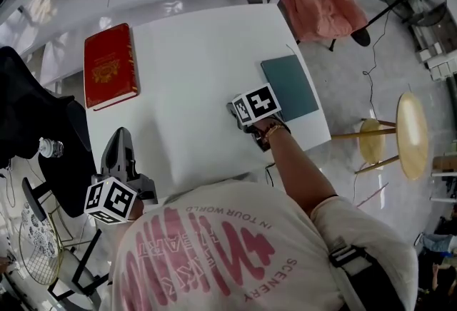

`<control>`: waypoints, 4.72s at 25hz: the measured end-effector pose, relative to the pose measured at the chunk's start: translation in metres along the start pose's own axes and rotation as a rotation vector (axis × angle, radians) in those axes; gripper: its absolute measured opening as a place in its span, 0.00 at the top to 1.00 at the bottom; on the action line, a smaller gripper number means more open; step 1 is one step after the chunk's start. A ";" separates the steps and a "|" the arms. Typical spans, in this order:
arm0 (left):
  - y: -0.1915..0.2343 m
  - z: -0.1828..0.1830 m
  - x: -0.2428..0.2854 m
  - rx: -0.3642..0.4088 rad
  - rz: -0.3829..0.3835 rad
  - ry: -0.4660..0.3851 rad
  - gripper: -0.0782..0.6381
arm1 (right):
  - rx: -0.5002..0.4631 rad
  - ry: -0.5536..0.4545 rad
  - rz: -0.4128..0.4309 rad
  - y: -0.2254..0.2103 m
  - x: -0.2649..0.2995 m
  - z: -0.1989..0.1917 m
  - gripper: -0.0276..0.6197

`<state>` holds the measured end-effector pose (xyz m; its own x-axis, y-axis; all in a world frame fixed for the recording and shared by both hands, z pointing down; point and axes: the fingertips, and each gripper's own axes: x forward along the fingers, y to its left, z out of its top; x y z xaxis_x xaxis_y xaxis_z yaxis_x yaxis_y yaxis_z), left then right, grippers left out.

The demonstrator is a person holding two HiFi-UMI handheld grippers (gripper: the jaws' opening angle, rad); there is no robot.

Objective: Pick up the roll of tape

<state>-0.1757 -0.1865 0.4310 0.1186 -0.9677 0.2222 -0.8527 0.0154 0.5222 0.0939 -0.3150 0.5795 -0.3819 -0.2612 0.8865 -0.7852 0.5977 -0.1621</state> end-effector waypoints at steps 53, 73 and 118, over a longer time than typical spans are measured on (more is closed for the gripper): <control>0.005 0.000 -0.033 -0.035 0.025 -0.044 0.86 | -0.013 0.132 -0.019 -0.009 0.008 -0.007 0.83; 0.008 -0.001 -0.018 -0.060 0.025 -0.036 0.86 | 0.129 -0.043 -0.004 -0.020 0.004 0.005 0.84; -0.002 -0.006 -0.001 -0.087 -0.004 -0.017 0.86 | 0.140 -0.344 -0.036 -0.016 -0.028 0.028 0.84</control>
<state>-0.1708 -0.1839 0.4344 0.1126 -0.9721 0.2058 -0.8044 0.0324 0.5932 0.1033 -0.3381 0.5450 -0.4755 -0.5335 0.6995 -0.8511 0.4801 -0.2123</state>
